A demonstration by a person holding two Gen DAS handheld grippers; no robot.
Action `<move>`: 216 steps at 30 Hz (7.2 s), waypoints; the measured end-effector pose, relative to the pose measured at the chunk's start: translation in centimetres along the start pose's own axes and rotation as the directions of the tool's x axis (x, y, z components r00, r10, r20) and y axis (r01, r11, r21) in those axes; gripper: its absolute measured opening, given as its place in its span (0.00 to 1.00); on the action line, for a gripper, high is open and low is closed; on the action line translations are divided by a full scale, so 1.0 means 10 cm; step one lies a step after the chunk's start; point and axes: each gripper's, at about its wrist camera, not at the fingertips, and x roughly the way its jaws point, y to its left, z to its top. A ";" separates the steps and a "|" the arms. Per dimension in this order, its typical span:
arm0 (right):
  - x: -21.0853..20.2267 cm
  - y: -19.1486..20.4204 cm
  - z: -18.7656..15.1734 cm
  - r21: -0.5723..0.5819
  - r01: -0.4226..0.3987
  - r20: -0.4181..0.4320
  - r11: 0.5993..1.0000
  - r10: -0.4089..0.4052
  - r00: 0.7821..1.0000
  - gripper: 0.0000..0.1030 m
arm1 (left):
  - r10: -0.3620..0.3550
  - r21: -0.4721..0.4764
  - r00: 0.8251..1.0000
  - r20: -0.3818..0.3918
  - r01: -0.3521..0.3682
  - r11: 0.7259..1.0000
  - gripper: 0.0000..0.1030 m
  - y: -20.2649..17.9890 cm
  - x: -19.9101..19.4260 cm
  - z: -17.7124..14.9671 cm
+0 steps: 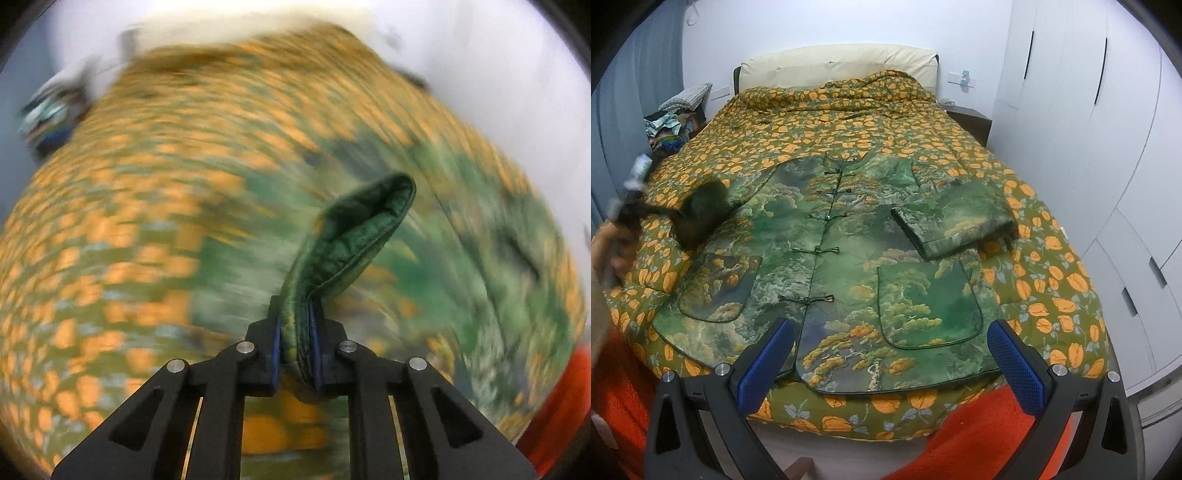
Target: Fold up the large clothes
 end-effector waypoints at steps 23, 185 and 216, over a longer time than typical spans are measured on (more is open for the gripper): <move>0.01 0.45 0.03 -0.104 -0.077 0.021 0.992 0.079 0.997 1.00 | -0.387 -0.288 0.843 -0.373 0.292 0.912 0.79 -0.12 0.68 -1.35; 0.72 -0.18 0.01 -0.141 -0.325 -0.135 0.935 0.307 0.942 1.00 | -0.044 0.030 0.998 0.047 0.043 0.999 0.98 -1.27 -0.47 -0.40; 2.79 0.30 -0.32 0.033 -0.266 -0.132 0.963 0.268 0.954 1.00 | 0.165 0.027 0.986 -0.032 -0.164 0.986 1.00 -1.62 1.40 -0.85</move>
